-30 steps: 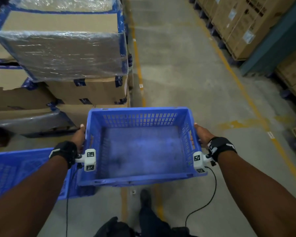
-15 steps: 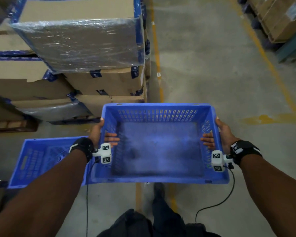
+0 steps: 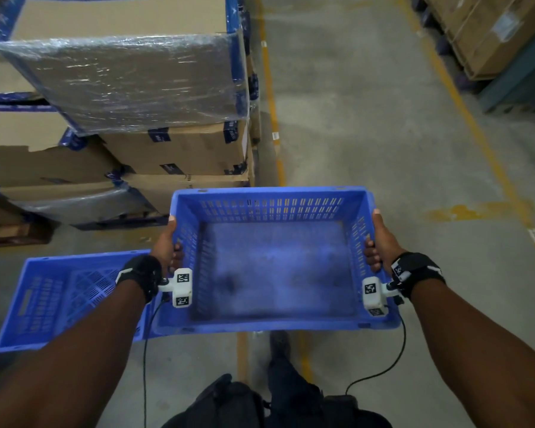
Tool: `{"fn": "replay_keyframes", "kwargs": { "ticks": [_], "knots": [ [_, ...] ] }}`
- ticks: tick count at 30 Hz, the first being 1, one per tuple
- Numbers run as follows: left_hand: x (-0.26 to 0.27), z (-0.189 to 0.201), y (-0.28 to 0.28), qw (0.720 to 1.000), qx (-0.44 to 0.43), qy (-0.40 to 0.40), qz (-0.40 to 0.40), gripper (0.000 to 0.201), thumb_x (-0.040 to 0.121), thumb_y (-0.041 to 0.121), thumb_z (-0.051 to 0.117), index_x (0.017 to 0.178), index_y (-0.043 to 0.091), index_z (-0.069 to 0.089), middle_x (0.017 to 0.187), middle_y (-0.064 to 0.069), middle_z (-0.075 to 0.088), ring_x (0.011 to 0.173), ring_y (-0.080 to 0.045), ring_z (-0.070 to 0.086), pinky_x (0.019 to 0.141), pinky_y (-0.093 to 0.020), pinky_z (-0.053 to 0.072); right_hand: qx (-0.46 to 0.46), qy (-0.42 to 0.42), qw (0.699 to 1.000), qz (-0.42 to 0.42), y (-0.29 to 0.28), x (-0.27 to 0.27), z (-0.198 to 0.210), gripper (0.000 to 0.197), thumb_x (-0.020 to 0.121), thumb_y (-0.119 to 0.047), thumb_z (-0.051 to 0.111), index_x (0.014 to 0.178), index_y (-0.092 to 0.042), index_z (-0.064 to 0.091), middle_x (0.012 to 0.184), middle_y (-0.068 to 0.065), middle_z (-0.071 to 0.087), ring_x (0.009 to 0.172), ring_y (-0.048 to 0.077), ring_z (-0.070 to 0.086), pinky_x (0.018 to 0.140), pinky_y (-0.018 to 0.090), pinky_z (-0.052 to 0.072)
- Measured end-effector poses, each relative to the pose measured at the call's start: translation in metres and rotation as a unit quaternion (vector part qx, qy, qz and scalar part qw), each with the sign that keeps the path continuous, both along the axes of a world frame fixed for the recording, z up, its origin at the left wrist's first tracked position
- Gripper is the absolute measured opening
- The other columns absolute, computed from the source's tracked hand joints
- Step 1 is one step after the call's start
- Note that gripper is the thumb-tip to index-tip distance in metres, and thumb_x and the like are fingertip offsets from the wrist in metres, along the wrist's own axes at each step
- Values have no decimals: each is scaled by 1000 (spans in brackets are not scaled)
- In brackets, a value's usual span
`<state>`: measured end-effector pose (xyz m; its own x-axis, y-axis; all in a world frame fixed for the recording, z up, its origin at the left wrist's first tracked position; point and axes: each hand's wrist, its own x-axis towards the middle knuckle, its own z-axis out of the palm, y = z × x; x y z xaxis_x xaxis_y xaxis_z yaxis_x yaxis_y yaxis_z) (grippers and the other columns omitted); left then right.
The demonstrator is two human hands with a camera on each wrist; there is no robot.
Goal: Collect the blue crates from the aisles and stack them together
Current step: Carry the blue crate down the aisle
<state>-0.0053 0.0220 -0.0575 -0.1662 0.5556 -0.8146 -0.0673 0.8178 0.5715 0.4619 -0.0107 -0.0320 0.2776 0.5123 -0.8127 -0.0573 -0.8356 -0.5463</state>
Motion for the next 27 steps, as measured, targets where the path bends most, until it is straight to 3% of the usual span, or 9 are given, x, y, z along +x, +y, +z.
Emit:
{"fn": "replay_keyframes", "kwargs": {
  "ticks": [9,14,19,27],
  "knots": [
    [0,33,-13,999,12,-29,22,67,79,85,48,65,21,35,48,7,24,31,-7,16,34,-12,12,4,38,999,2,-20,4,36,75,74,-96,30,62,-22,30,45,-4,18,33,12,14,39,14,14],
    [9,58,-24,999,25,-29,-18,70,75,89,48,63,21,35,45,6,23,31,-8,15,35,-13,12,22,47,998,-26,-62,7,57,76,72,-97,31,62,-21,31,46,-4,18,34,12,14,41,16,12],
    [25,74,-37,993,31,-29,-106,73,73,91,46,60,21,34,45,4,22,31,-9,14,36,-14,12,43,48,993,-96,-140,9,76,76,72,-97,32,62,-21,31,46,-4,18,33,12,14,40,16,13],
    [65,90,-79,965,30,-73,-251,66,81,83,47,65,21,33,46,7,25,28,-5,17,30,-12,12,65,50,960,-267,-326,-22,99,75,71,-97,32,62,-23,30,45,-5,18,32,11,14,37,15,15]
  ]
}}
